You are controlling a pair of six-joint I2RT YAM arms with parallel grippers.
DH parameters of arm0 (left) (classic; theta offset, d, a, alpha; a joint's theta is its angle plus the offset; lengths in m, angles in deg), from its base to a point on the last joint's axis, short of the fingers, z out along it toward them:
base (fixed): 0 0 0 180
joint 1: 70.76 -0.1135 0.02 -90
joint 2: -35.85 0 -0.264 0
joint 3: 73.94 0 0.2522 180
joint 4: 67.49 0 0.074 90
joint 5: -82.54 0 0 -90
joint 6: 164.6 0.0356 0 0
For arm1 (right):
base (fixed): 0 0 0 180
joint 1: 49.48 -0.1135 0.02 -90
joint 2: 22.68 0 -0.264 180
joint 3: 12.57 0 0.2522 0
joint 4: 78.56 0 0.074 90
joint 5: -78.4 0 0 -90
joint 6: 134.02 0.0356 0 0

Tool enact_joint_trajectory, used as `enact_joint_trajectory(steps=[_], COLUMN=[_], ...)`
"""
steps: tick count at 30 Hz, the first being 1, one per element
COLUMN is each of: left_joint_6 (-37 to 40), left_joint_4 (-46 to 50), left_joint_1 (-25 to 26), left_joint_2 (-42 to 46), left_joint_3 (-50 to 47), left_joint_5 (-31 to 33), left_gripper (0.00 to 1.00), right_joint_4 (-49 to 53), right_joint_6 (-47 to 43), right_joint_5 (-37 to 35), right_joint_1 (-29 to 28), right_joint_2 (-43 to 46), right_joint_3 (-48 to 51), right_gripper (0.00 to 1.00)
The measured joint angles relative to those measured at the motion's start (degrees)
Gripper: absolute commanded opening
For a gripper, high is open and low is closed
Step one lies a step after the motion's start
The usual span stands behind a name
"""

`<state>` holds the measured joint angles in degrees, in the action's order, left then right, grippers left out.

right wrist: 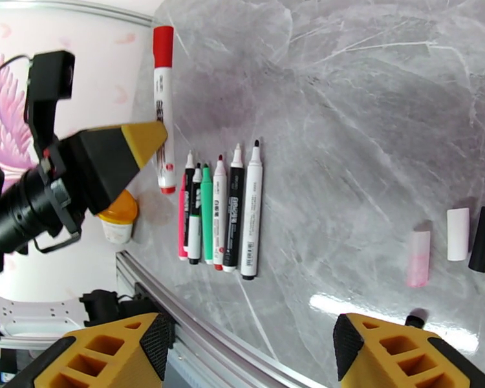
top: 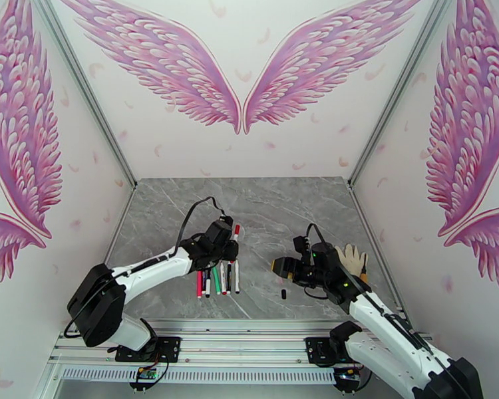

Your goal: Open the pen caps

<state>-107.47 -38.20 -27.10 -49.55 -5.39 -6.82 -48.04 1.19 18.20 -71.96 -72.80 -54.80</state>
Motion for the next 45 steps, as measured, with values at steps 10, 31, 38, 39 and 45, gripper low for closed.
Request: enact_joint_trajectory(steps=[10,31,38,39,45], left_joint_6=[3.41,4.37,4.31,4.31,4.11], left_joint_4=[-5.22,-7.28,-7.30,-7.30,-7.30], left_joint_1=[2.84,7.28,7.87,7.87,7.87], left_joint_2=[1.62,1.38,0.72,0.72,0.70], left_joint_3=[-2.25,-2.27,-2.23,-2.19,-1.73], left_joint_5=[-10.03,-21.00,-21.18,-21.18,-21.00], left_gripper=[0.19,0.18,0.18,0.18,0.18], right_joint_4=[-5.75,-12.28,-13.14,-13.18,-13.16], right_joint_6=[3.69,4.35,4.35,4.35,4.31], right_joint_5=[1.99,3.45,3.45,3.45,3.45], right_joint_1=[0.26,0.26,0.26,0.26,0.26], right_joint_2=[-9.86,-20.50,-20.50,-20.50,-20.50], right_joint_3=[-6.51,-11.28,-11.28,-11.28,-11.28], right_gripper=[0.67,0.48,0.40,0.40,0.38])
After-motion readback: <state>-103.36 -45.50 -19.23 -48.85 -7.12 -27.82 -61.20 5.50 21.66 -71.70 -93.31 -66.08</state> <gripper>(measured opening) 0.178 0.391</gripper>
